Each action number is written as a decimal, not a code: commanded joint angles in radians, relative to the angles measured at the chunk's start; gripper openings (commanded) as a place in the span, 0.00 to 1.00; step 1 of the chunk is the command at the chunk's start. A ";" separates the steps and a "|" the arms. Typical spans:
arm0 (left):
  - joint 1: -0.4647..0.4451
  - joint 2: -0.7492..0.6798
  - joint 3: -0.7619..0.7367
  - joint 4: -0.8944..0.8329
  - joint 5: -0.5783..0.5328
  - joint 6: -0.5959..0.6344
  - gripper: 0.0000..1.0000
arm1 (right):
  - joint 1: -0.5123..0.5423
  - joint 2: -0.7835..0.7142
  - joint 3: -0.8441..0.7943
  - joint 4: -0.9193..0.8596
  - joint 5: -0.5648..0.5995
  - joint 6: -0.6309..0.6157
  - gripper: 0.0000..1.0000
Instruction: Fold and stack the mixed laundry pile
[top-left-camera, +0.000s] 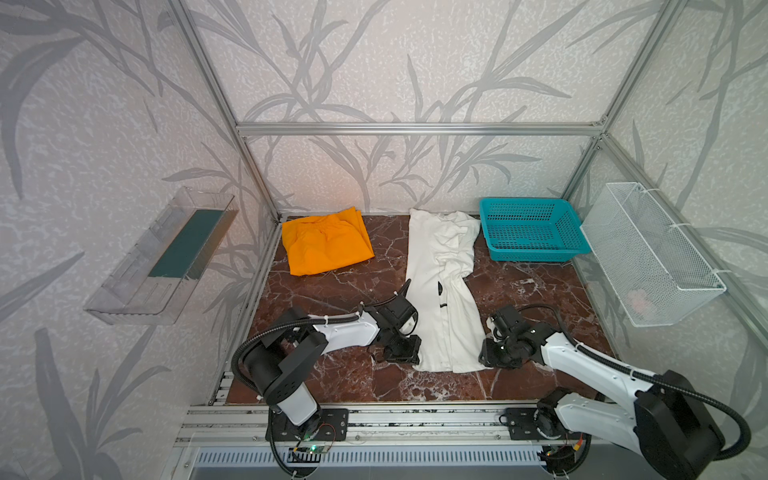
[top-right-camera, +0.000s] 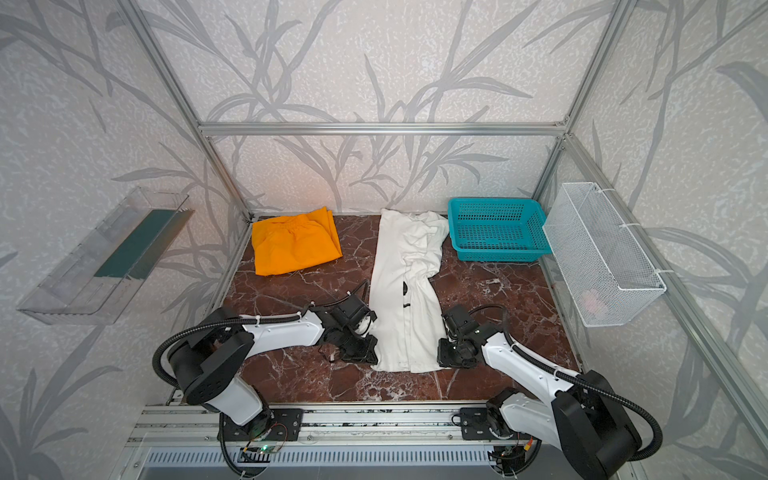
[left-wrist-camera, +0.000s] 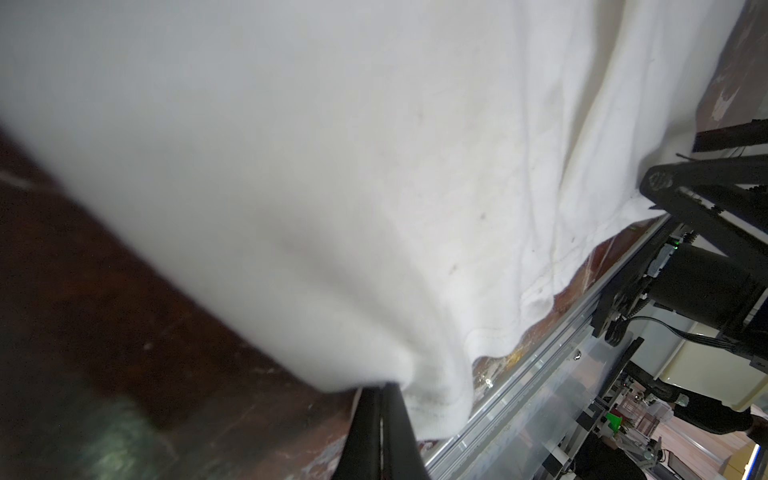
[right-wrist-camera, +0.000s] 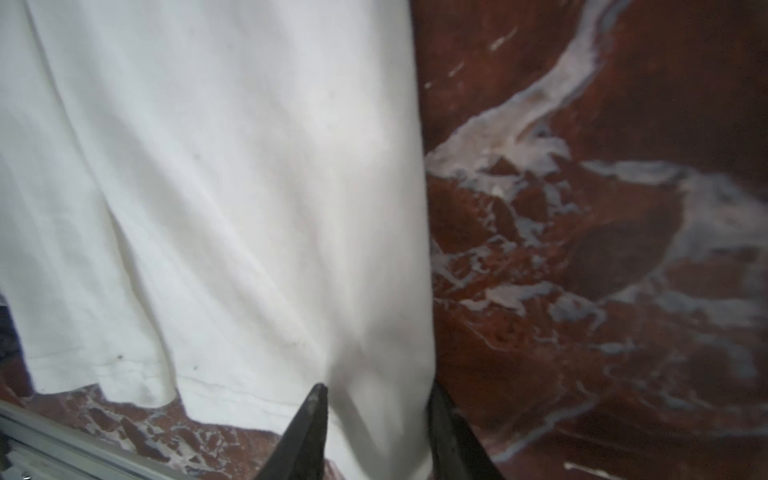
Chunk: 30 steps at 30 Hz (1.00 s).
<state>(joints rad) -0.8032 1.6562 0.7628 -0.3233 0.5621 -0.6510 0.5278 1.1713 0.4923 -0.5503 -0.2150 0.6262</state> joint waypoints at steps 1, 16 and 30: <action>-0.030 0.099 -0.114 -0.250 -0.207 -0.001 0.00 | 0.000 0.060 -0.025 -0.040 -0.046 -0.026 0.22; -0.034 -0.269 -0.014 -0.597 -0.238 -0.013 0.00 | 0.087 -0.111 0.218 -0.488 0.143 0.005 0.00; -0.077 -0.350 -0.051 -0.338 -0.103 -0.101 0.28 | 0.101 -0.107 0.116 -0.408 0.068 0.065 0.00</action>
<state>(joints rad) -0.8608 1.3334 0.7311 -0.7681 0.4145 -0.7033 0.6220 1.0580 0.6296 -0.9642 -0.1329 0.6682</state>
